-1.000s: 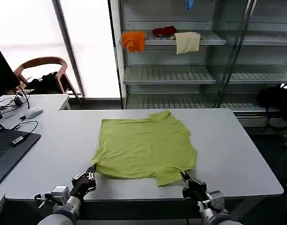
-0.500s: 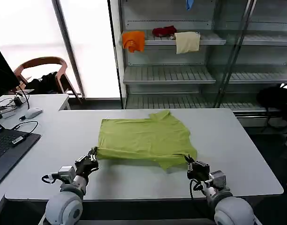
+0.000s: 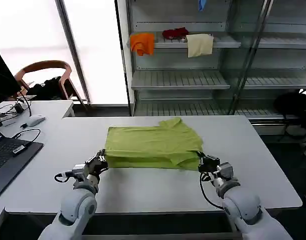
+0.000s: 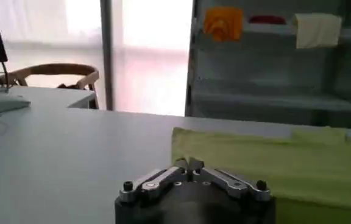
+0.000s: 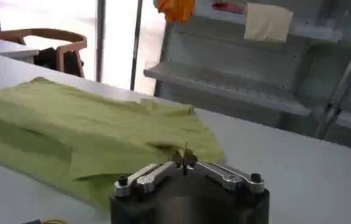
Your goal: Fold and organize the clothes.
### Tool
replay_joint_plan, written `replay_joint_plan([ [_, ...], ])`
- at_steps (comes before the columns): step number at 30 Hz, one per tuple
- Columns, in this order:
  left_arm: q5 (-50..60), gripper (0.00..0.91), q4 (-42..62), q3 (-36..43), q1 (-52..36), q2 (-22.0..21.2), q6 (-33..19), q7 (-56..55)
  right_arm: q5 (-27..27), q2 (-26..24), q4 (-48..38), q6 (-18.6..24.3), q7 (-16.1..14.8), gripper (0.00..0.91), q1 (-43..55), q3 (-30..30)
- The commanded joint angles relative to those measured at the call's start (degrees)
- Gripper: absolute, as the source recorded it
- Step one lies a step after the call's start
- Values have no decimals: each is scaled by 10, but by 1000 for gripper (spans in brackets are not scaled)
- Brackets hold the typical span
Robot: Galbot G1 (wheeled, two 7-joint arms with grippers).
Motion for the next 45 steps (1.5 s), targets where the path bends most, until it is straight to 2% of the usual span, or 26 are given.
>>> replay_joint_plan([
  [1, 19, 10, 30, 7, -18, -1, -5, 1, -24, 10, -32, 10, -9, 0, 43, -16],
  [13, 40, 20, 53, 11, -20, -2, -18, 22, -33, 11, -30, 23, -8, 0, -8, -7],
  [21, 54, 30, 81, 24, -42, -2, -19, 30, -37, 20, -39, 29, 13, 0, -13, -6],
  [22, 56, 242, 84, 25, -44, -2, -19, 30, -38, 22, -41, 30, 17, 151, -11, -7],
  [23, 57, 272, 87, 25, -46, -3, -19, 31, -39, 24, -43, 30, 22, 554, -10, -8],
  [24, 58, 272, 89, 25, -47, -2, -18, 32, -40, 27, -45, 30, 28, 907, -7, -9],
  [25, 59, 262, 91, 26, -48, -2, -18, 32, -40, 30, -48, 30, 35, 907, -4, -10],
  [27, 62, 635, 94, 26, -48, 0, -17, 33, -40, 33, -53, 24, 47, 907, 1, -13],
  [28, 63, 907, 94, 25, -48, 1, -18, 35, -40, 34, -55, 22, 50, 907, 3, -14],
  [32, 66, 907, 90, 20, -47, 5, -16, 33, -39, 37, -57, 19, 67, 907, 9, -19],
  [38, 66, 907, 47, 10, -26, 22, -10, 30, -7, 37, -35, -17, 88, 907, 12, -14],
  [45, 46, 907, -38, -3, 32, 30, 19, 32, 24, -2, 20, -35, 89, 907, -26, 5],
])
